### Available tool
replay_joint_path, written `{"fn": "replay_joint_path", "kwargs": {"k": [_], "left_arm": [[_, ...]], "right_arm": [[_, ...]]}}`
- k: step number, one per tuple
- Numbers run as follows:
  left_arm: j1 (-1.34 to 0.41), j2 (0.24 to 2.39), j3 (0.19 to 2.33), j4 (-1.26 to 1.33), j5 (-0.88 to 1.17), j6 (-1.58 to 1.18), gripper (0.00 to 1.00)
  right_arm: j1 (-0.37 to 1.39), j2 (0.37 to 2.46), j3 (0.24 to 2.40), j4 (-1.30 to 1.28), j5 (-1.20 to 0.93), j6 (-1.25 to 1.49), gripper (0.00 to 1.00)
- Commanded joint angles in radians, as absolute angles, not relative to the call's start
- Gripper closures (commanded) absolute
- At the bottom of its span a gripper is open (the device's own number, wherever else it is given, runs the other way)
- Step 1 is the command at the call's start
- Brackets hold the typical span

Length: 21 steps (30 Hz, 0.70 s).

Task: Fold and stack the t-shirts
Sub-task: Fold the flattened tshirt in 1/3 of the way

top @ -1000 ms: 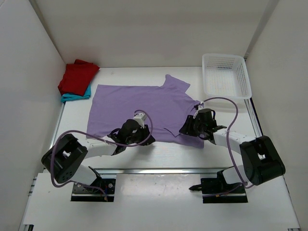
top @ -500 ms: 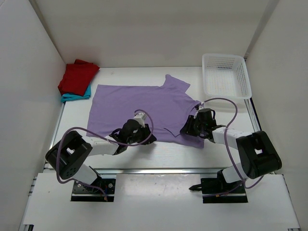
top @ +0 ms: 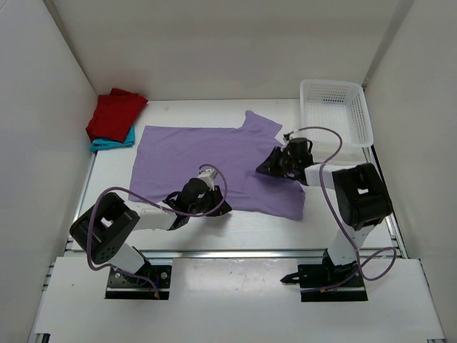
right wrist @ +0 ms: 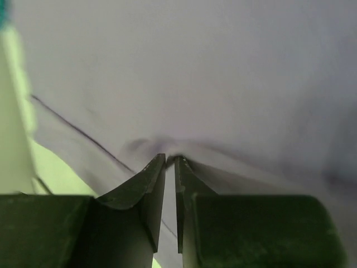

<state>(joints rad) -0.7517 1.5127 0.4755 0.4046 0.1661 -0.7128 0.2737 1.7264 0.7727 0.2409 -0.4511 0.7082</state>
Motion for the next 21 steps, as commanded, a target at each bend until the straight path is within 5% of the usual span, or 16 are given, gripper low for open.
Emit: {"fn": "replay_joint_path", "kwargs": {"k": [1, 8, 16, 21], "left_arm": [[-0.747, 1.457, 0.469, 0.420, 0.192, -0.727, 0.74], [-0.726, 1.427, 0.474, 0.388, 0.158, -0.707, 0.73], [-0.598, 1.410, 0.529, 0.206, 0.112, -0.583, 0.72], [-0.514, 1.329, 0.497, 0.123, 0.052, -0.534, 0.71]], "right_arm": [[0.281, 1.759, 0.940, 0.390, -0.555, 0.802, 0.87], [0.370, 1.571, 0.849, 0.258, -0.333, 0.608, 0.72], [0.449, 1.454, 0.620, 0.220, -0.313, 0.562, 0.96], [0.503, 1.500, 0.620, 0.166, -0.265, 0.499, 1.00]]}}
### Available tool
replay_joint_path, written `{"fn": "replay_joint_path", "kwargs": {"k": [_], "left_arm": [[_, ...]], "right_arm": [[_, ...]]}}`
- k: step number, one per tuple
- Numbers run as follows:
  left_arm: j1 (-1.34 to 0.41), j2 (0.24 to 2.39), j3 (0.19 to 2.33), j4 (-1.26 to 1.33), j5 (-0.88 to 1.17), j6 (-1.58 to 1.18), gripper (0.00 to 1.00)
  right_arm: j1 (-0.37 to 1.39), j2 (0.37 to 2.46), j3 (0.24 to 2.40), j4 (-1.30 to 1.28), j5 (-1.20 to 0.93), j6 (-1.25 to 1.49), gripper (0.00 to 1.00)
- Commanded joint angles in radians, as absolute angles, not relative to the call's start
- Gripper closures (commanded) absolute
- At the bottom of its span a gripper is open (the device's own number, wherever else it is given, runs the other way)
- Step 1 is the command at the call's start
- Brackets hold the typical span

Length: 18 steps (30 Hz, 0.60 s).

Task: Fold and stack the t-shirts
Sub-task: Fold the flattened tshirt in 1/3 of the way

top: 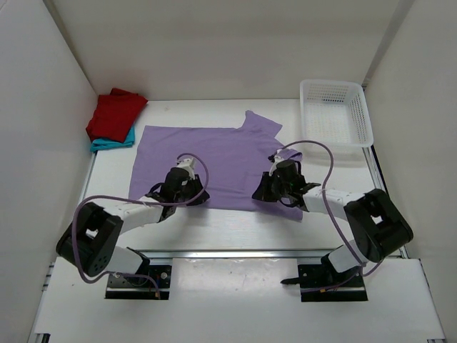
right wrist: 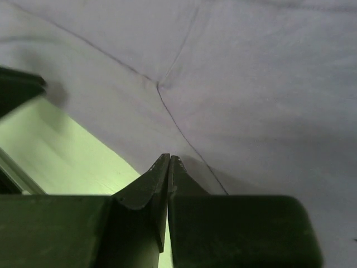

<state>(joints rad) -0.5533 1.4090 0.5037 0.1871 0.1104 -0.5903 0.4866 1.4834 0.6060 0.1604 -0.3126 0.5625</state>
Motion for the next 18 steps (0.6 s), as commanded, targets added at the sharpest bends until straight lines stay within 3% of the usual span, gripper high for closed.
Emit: {"fn": "replay_joint_path", "kwargs": {"k": [1, 4, 7, 9, 18], "left_arm": [[-0.509, 1.324, 0.483, 0.123, 0.038, -0.531, 0.71], [-0.457, 1.333, 0.463, 0.104, 0.038, -0.543, 0.72], [-0.339, 1.370, 0.397, 0.176, 0.226, -0.620, 0.73], [-0.321, 1.371, 0.364, 0.167, 0.242, -0.638, 0.76], [-0.485, 1.171, 0.235, 0.000, 0.114, -0.666, 0.77]], "right_arm": [[0.502, 1.503, 0.617, 0.166, -0.250, 0.496, 1.00], [0.505, 1.522, 0.598, 0.152, -0.221, 0.479, 1.00], [0.506, 1.503, 0.542, 0.141, -0.210, 0.471, 1.00], [0.503, 1.470, 0.499, 0.141, -0.204, 0.472, 1.00], [0.543, 1.293, 0.296, 0.043, -0.218, 0.517, 1.00]]}}
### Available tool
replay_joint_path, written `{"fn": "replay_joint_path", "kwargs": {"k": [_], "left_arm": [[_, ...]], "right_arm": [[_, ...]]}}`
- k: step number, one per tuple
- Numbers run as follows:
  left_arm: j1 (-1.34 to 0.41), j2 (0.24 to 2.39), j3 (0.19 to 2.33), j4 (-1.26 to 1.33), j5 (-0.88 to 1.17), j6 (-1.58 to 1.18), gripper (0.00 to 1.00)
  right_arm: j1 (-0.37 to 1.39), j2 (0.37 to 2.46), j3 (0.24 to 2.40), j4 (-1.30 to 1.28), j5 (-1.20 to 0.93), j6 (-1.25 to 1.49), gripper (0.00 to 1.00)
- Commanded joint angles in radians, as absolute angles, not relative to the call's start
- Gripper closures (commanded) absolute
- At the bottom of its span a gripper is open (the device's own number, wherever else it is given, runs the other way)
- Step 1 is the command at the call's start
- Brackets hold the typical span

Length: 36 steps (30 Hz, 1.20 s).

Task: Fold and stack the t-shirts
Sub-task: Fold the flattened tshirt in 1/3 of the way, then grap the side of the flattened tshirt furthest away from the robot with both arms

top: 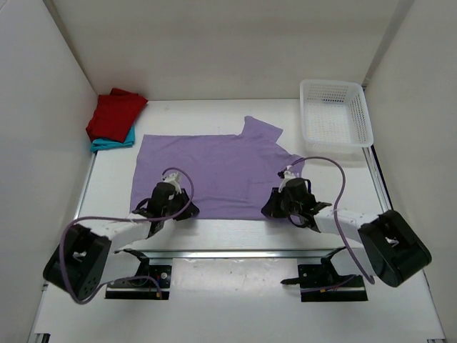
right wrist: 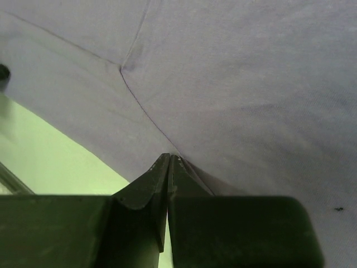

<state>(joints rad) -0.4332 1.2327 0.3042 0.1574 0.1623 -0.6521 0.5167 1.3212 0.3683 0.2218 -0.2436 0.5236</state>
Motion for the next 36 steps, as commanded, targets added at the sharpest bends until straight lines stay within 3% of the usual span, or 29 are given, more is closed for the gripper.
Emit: {"fn": "replay_joint_path", "kwargs": {"k": [1, 4, 6, 9, 11, 15, 17, 26, 32, 36], "left_arm": [[-0.497, 1.131, 0.216, 0.000, 0.117, -0.675, 0.77], [-0.473, 1.021, 0.192, -0.054, 0.112, -0.692, 0.76], [-0.436, 0.988, 0.271, -0.083, 0.103, -0.667, 0.75], [-0.385, 1.012, 0.446, -0.091, 0.117, -0.629, 0.71], [-0.327, 1.092, 0.546, -0.063, 0.165, -0.626, 0.70], [-0.253, 1.212, 0.710, -0.012, 0.198, -0.646, 0.70], [-0.181, 1.293, 0.767, 0.037, 0.224, -0.657, 0.68], [-0.017, 1.584, 1.044, -0.095, 0.184, -0.578, 0.66], [0.040, 1.687, 1.135, -0.153, 0.115, -0.516, 0.63], [0.074, 1.730, 1.178, -0.195, 0.094, -0.492, 0.63]], "right_arm": [[0.557, 1.284, 0.293, 0.016, -0.224, 0.522, 0.99], [0.540, 1.209, 0.337, -0.044, -0.274, 0.509, 0.94], [0.511, 1.161, 0.408, -0.075, -0.311, 0.494, 0.82], [0.419, 1.131, 0.546, -0.054, -0.371, 0.480, 0.73], [0.359, 1.160, 0.636, 0.018, -0.354, 0.494, 0.78], [0.285, 1.427, 0.862, 0.000, -0.288, 0.427, 0.99], [0.236, 1.555, 1.038, -0.044, -0.212, 0.399, 1.00], [0.127, 2.032, 1.508, -0.218, -0.115, 0.379, 0.82], [0.123, 2.150, 1.626, -0.256, -0.103, 0.367, 0.69], [0.132, 2.226, 1.730, -0.307, -0.075, 0.373, 0.67]]}}
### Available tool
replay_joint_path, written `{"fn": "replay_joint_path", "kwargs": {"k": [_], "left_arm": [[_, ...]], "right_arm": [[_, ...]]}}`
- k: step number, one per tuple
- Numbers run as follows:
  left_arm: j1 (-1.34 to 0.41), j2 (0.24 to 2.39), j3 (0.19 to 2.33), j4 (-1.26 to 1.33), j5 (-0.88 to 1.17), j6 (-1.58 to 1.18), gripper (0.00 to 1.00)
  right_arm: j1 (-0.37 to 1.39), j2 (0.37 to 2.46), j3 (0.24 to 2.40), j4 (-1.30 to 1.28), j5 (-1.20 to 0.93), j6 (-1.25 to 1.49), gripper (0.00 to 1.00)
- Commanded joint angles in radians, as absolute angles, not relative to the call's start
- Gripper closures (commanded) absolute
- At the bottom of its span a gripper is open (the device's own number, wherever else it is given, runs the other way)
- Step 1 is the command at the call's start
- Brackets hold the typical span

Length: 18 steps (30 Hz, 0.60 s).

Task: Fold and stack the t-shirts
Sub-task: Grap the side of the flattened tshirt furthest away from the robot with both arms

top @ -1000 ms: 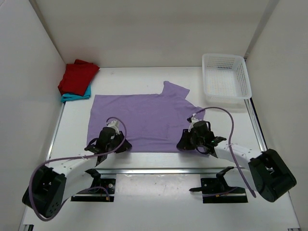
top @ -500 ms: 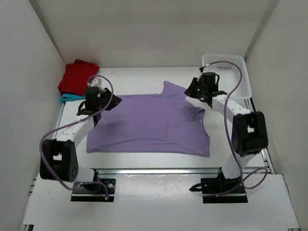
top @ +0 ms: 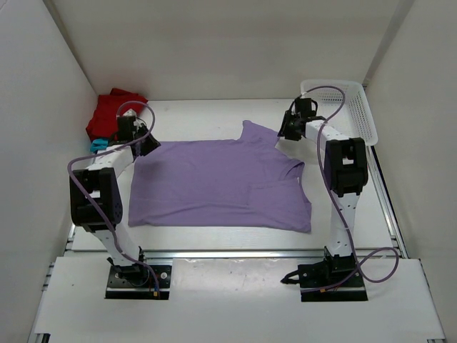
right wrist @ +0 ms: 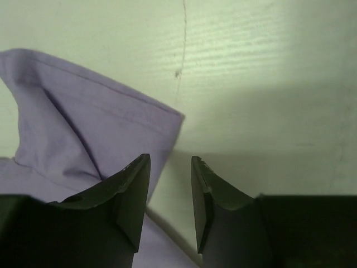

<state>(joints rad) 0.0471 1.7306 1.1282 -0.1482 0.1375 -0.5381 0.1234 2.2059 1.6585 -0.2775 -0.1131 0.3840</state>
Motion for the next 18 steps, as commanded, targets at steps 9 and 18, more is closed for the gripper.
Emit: {"fn": "replay_joint_path", "kwargs": {"k": [9, 18], "left_arm": [[0.106, 1.787, 1.227, -0.198, 0.086, -0.483, 0.63], [0.121, 1.883, 1.327, -0.239, 0.022, -0.450, 0.61]], "right_arm": [[0.120, 2.375, 1.888, -0.370, -0.126, 0.422, 0.73], [0.110, 2.378, 1.888, -0.342, -0.138, 0.428, 0.97]]}}
